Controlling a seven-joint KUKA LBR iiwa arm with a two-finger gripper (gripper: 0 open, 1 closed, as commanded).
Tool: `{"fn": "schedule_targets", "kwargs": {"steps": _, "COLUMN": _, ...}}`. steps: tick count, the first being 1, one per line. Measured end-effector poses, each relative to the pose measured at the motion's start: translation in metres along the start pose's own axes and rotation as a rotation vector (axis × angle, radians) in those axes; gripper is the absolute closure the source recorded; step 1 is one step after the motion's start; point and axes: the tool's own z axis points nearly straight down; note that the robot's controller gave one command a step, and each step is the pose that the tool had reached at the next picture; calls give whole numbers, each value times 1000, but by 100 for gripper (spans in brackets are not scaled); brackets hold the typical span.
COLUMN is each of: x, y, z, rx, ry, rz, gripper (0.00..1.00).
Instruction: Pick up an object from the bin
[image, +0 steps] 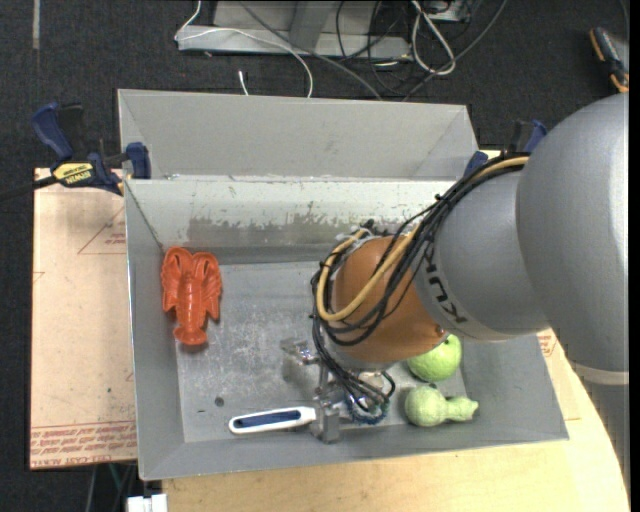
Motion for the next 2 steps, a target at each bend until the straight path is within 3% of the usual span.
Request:
{"fn": "schedule_targets", "kwargs": {"steps": 1, "x": 13, "y": -24, "z": 2, "rx": 0, "ry": 12, "rz": -41, "gripper": 100}}
{"fn": "schedule_targets", "kwargs": {"steps": 2, "x": 13, "y": -24, "z": 2, "rx": 0, "ry": 12, "rz": -42, "gripper": 100}}
